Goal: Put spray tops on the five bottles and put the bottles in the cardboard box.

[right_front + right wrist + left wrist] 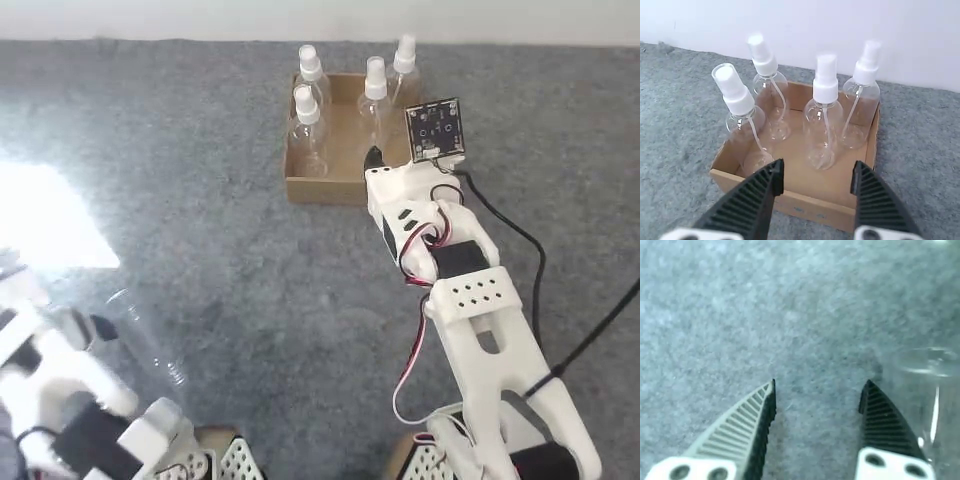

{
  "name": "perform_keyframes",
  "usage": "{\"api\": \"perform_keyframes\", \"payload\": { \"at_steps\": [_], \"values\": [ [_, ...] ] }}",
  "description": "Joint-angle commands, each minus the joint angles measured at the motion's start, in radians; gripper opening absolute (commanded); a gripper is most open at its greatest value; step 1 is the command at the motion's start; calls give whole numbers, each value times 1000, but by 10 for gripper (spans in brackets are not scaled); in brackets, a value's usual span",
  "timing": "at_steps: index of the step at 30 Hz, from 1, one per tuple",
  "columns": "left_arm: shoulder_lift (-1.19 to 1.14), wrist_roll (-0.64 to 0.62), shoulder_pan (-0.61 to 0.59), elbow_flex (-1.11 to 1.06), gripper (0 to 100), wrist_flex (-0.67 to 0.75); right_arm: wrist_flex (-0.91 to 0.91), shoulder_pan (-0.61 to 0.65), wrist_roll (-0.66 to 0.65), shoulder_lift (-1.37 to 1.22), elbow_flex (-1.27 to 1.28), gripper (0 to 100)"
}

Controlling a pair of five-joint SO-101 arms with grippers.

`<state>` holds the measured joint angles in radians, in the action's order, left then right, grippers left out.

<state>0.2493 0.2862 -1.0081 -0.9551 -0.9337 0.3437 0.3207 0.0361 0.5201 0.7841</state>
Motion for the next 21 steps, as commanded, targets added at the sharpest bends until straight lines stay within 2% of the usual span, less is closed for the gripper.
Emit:
{"api": "perform_keyframes", "payload": {
  "at_steps": [1, 6, 11, 21],
  "values": [
    [2, -20, 110, 50, 250, 12, 5, 10, 9, 48, -6, 191],
    [8, -100, 262, 50, 250, 11, 8, 4, 8, 51, -6, 191],
    [8, -117, 404, 73, 250, 8, 50, 4, 5, 59, -9, 191],
    [-2, -107, 643, 197, 250, -130, 50, 1, 0, 59, -9, 191]
  ]
}}
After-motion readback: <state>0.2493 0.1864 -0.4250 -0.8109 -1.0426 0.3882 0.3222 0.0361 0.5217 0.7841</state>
